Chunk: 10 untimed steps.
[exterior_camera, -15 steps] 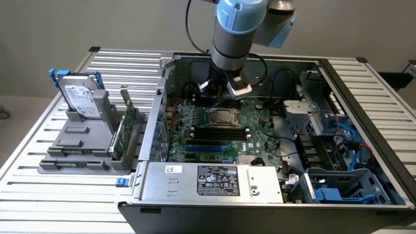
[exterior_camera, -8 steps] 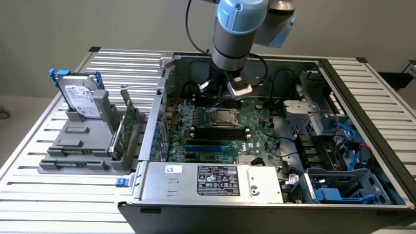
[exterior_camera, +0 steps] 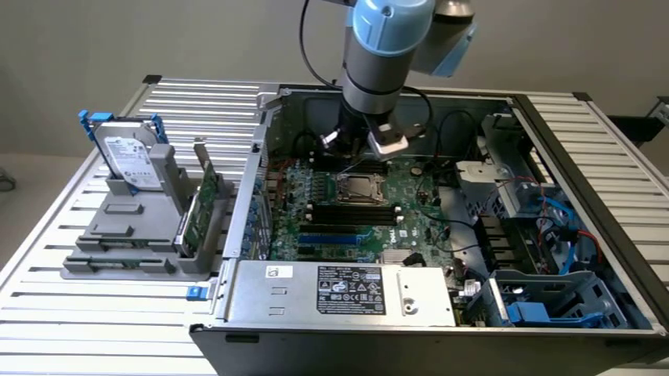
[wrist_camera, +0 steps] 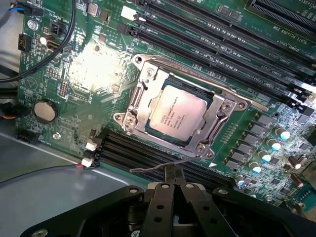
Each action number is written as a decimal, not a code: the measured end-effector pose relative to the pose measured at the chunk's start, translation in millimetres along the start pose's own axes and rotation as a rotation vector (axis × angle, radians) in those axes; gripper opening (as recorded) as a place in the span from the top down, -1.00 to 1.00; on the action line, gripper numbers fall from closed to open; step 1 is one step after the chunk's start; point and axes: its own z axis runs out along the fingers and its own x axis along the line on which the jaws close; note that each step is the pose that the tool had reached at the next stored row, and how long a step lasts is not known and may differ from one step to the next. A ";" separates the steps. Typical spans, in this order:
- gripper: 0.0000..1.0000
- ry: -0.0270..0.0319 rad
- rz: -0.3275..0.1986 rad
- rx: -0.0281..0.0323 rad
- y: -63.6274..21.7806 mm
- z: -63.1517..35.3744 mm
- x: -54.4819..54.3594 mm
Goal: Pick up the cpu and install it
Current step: 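Install the first cpu locking lever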
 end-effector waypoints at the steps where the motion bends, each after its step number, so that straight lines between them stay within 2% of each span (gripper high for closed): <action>1: 0.79 0.0000 0.000 0.0000 0.3 0.1 0.4; 10: 0.79 0.0001 0.000 0.0001 2.9 2.6 4.0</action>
